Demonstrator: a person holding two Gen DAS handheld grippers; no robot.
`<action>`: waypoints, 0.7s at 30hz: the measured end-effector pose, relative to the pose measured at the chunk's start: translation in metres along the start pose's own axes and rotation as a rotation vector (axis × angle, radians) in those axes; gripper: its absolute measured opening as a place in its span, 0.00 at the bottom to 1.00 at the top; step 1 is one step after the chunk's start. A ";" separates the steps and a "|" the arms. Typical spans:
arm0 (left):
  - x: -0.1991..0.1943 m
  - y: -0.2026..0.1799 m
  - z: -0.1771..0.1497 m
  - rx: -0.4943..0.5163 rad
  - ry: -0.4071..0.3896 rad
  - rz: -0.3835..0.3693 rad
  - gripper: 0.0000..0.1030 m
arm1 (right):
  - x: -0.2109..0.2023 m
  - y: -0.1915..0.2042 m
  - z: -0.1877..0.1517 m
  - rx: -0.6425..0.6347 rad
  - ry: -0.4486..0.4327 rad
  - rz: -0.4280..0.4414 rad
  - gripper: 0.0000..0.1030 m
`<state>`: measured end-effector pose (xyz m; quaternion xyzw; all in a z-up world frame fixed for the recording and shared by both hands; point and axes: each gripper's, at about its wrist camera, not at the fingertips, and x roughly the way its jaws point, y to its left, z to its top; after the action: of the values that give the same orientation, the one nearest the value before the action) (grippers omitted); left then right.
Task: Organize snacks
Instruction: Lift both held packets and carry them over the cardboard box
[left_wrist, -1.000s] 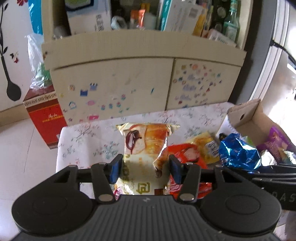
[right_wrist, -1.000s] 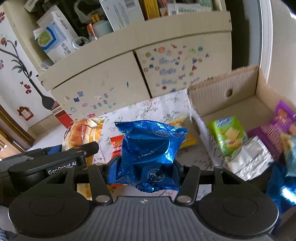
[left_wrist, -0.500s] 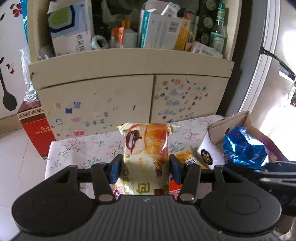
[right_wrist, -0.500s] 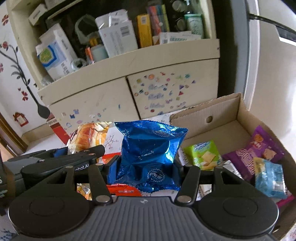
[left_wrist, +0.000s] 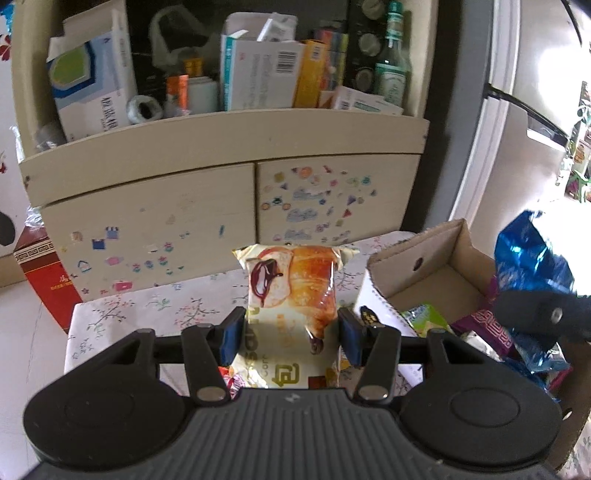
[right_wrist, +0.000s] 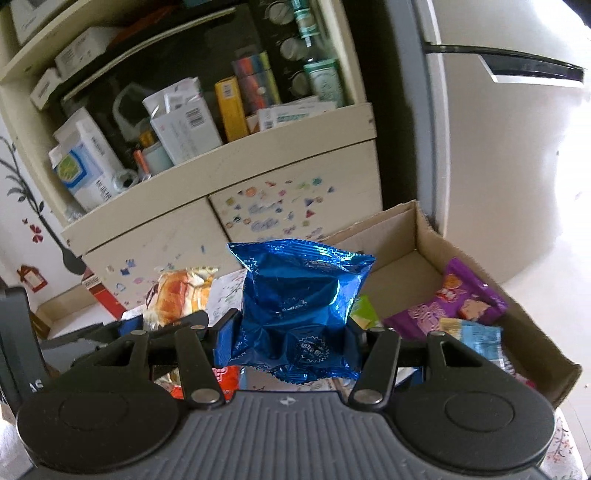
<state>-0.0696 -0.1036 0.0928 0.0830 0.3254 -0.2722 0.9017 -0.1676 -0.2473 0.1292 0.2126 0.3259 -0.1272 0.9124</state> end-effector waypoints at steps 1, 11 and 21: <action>0.001 -0.002 0.000 0.005 0.000 -0.002 0.51 | -0.001 -0.003 0.001 0.005 -0.001 -0.001 0.60; 0.006 -0.032 -0.001 0.042 -0.002 -0.047 0.51 | -0.012 -0.036 0.005 0.088 -0.015 -0.034 0.60; 0.017 -0.069 0.007 0.080 -0.020 -0.179 0.51 | -0.020 -0.080 0.009 0.231 -0.033 -0.097 0.60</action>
<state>-0.0931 -0.1709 0.0895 0.0869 0.3115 -0.3652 0.8730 -0.2079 -0.3196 0.1243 0.2979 0.3042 -0.2114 0.8798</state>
